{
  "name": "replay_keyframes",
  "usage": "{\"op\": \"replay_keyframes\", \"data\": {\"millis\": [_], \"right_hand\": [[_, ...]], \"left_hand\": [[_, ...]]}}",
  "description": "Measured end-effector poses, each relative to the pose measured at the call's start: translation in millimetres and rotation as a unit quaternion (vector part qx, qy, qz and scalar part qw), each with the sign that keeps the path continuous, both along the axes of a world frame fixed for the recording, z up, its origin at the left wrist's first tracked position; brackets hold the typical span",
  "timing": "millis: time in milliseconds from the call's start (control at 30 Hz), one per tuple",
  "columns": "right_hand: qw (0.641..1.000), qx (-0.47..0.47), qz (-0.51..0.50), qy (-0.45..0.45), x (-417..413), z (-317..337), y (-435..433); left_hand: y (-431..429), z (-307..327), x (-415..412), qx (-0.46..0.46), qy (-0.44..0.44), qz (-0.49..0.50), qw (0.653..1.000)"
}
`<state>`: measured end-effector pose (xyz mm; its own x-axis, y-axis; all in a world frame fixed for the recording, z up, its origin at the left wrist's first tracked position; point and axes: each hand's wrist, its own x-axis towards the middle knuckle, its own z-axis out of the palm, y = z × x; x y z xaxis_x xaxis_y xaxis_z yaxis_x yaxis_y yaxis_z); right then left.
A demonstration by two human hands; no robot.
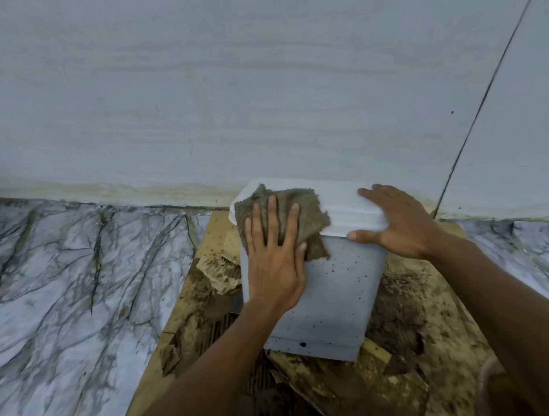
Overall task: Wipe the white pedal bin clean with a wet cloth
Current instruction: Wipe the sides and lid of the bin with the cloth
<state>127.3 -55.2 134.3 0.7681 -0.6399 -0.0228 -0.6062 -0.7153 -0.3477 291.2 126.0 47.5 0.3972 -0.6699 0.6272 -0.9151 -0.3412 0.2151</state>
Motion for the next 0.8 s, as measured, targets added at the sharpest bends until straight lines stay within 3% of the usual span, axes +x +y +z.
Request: {"op": "replay_keyframes", "data": {"millis": [100,200,400,600,800], "right_hand": [[1.000,0.014,-0.001,-0.024,6,0,-6],[0.999,0.015,-0.001,-0.044,10,-1,-12],[0.993,0.030,-0.006,-0.110,20,-4,-26],[0.992,0.004,0.009,-0.130,30,-13,-47],[0.988,-0.017,0.013,-0.155,38,-25,-58]], "left_hand": [[-3,-4,16,0.016,-0.070,-0.003,0.997],[-19,3,42,-0.018,-0.073,0.035,0.997],[-42,-16,64,-0.057,-0.085,0.007,0.995],[-47,-57,65,-0.037,-0.063,-0.012,0.997],[-57,-75,50,-0.055,0.050,0.069,0.995]]}}
